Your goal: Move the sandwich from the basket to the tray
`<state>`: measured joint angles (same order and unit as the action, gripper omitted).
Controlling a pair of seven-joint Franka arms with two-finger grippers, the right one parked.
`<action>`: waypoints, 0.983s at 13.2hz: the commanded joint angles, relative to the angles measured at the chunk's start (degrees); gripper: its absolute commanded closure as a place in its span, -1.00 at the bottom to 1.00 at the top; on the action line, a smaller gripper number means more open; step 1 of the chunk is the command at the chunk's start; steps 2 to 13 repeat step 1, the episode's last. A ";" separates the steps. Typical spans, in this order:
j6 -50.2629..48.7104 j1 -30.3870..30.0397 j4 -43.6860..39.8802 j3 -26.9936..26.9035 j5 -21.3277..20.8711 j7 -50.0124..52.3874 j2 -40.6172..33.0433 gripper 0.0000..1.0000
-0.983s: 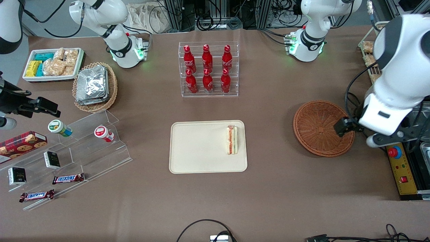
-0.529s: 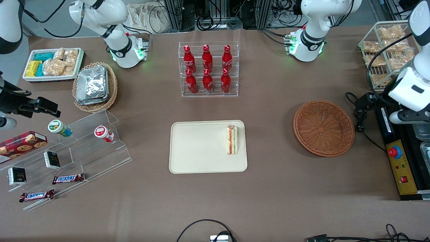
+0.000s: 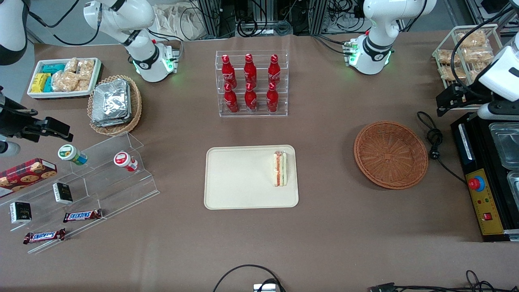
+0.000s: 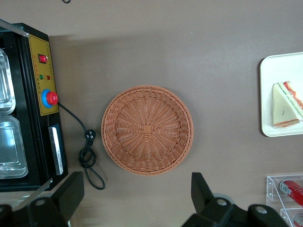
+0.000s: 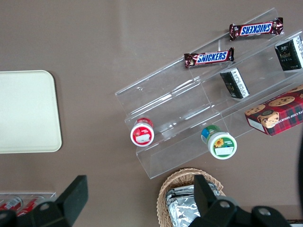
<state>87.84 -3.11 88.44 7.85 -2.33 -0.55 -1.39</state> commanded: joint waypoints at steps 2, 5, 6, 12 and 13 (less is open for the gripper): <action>-0.65 -0.50 0.77 0.24 0.92 -0.68 -0.54 -1.00; -0.65 -0.50 0.77 0.24 0.92 -0.68 -0.54 -1.00; -0.65 -0.50 0.77 0.24 0.92 -0.68 -0.54 -1.00; -0.65 -0.50 0.77 0.24 0.92 -0.68 -0.54 -1.00; -0.65 -0.50 0.77 0.24 0.92 -0.68 -0.54 -1.00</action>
